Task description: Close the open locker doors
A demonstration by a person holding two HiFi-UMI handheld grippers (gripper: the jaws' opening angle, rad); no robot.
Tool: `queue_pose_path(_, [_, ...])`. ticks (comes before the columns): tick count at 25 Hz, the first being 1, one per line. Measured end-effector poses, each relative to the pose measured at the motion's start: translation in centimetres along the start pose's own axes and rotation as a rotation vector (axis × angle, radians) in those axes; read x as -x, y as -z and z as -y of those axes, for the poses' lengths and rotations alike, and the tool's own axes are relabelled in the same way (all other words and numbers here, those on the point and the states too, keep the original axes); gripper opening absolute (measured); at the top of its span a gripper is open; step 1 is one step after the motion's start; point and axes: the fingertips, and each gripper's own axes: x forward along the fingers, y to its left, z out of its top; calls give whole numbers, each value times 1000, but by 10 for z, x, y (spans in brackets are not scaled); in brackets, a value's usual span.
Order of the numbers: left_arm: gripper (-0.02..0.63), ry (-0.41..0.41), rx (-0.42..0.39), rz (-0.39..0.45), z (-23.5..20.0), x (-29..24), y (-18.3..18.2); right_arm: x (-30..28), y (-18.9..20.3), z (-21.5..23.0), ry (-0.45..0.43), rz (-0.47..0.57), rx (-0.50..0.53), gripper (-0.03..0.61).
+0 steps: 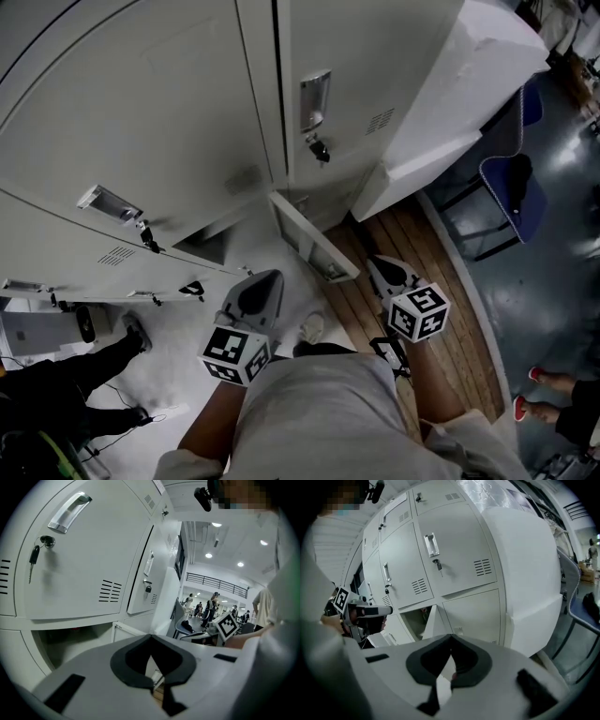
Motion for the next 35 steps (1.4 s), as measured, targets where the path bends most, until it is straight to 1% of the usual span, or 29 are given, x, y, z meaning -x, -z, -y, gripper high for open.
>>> queue_pose_path(9, [14, -19, 2, -4, 0, -2, 1, -11, 12, -3, -37, -31, 5, 28])
queue_pose_path(15, [14, -20, 7, -11, -5, 2, 4, -15, 16, -10, -44, -39, 1, 28])
queue_pose_path(18, [14, -18, 11, -13, -7, 4, 5, -17, 19, -18, -54, -49, 4, 28])
queue_pose_path(22, [14, -1, -5, -11, -10, 8, 1, -18, 22, -29, -48, -52, -1, 28])
queue_pose_path(35, [14, -3, 1, -7, -46, 43, 1, -37, 25, -85, -85, -79, 24, 28])
